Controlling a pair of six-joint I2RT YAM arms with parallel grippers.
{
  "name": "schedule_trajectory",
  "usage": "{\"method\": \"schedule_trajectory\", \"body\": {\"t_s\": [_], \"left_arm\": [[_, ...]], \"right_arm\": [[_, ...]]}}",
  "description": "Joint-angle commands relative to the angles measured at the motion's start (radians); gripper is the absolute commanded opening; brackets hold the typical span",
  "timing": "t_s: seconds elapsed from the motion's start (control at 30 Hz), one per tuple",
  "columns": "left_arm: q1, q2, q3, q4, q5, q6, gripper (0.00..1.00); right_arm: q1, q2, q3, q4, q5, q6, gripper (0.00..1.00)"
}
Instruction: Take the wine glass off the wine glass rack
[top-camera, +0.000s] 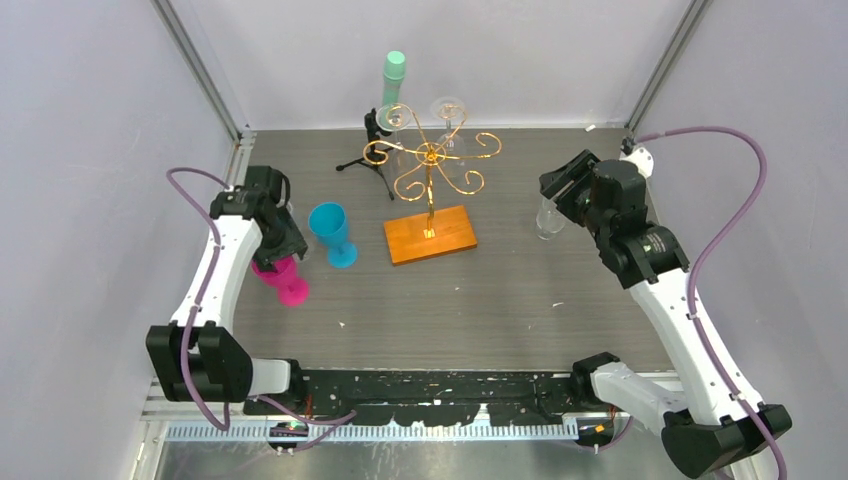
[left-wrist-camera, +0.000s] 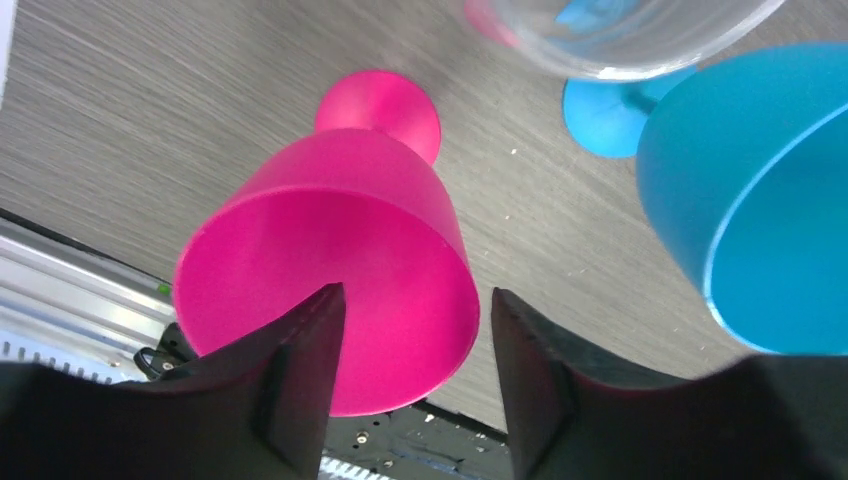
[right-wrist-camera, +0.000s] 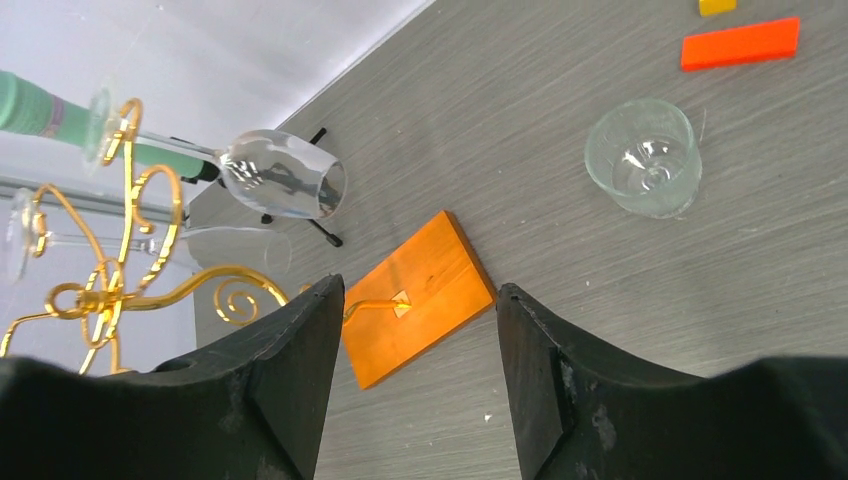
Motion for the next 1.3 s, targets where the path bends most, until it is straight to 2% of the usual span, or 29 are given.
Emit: {"method": "schedule_trajectory", "body": {"t_s": [0.0, 0.2, 0.33, 0.4, 0.47, 0.57, 0.73, 0.97, 1.1, 1.27], "left_arm": [[0.011, -0.034, 0.085, -0.022, -0.072, 0.019, 0.63], [0.013, -0.064, 0.198, -0.051, -0.093, 0.09, 0.81], [0.013, -0.103, 0.265, -0.046, -0.001, 0.189, 0.91], [0.013, -0.125, 0.282, -0.044, 0.024, 0.18, 0.95], [0.013, -0.151, 0.269, -0.002, 0.118, 0.177, 0.99], [0.013, -0.17, 0.264, 0.048, 0.239, 0.164, 1.0], [0.013, -0.177, 0.294, 0.095, 0.267, 0.163, 1.0], [0.013, -0.13, 0.364, 0.148, 0.451, 0.177, 1.0], [0.013, -0.123, 0.36, 0.187, 0.536, 0.173, 1.0], [0.013, -0.117, 0.348, 0.212, 0.596, 0.162, 1.0]], "right_arm": [[-0.004, 0.01, 0.104, -0.046, -0.026, -0.066, 0.63], [-0.004, 0.01, 0.129, -0.042, -0.023, -0.062, 0.63], [-0.005, 0.09, 0.189, 0.012, -0.101, -0.074, 0.65], [-0.006, 0.158, 0.247, 0.038, -0.171, -0.084, 0.67], [-0.009, 0.233, 0.315, 0.059, -0.228, -0.091, 0.67], [-0.02, 0.355, 0.44, 0.08, -0.266, -0.096, 0.69], [-0.044, 0.578, 0.627, 0.112, -0.423, -0.095, 0.7], [-0.054, 0.827, 0.925, 0.096, -0.593, -0.128, 0.69], [-0.059, 0.919, 1.001, 0.091, -0.66, -0.123, 0.67], [-0.059, 0.969, 1.008, 0.16, -0.793, -0.096, 0.64]]}}
